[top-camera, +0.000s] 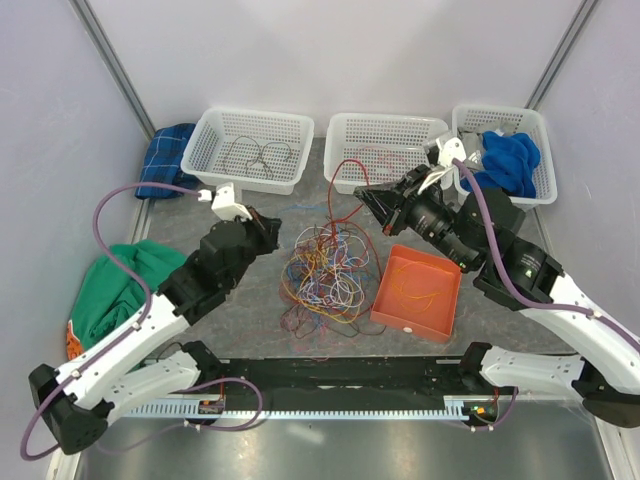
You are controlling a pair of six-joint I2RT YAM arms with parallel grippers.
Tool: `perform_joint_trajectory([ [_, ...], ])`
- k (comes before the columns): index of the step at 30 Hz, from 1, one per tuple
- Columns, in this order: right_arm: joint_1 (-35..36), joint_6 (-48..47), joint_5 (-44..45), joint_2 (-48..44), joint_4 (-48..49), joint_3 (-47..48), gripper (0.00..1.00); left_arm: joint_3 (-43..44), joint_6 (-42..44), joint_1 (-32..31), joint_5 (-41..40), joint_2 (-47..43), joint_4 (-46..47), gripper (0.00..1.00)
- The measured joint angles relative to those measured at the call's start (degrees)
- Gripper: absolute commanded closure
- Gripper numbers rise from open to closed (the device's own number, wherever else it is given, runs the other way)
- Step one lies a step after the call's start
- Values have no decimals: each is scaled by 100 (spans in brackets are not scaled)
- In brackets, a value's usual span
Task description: Untangle the cables
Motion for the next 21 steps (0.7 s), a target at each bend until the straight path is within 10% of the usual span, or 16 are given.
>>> perform_joint_trajectory([
  [8, 0, -232, 304, -201, -63, 223, 100, -651, -1005, 2120, 730, 264, -1480, 98],
  [17, 0, -498, 612, -313, -81, 968, 100, -1405, -1432, 2291, 1167, 564, -1801, 98],
  [21, 0, -660, 778, -293, -85, 1189, 100, -1534, -1499, 2291, 1272, 575, -1746, 41],
])
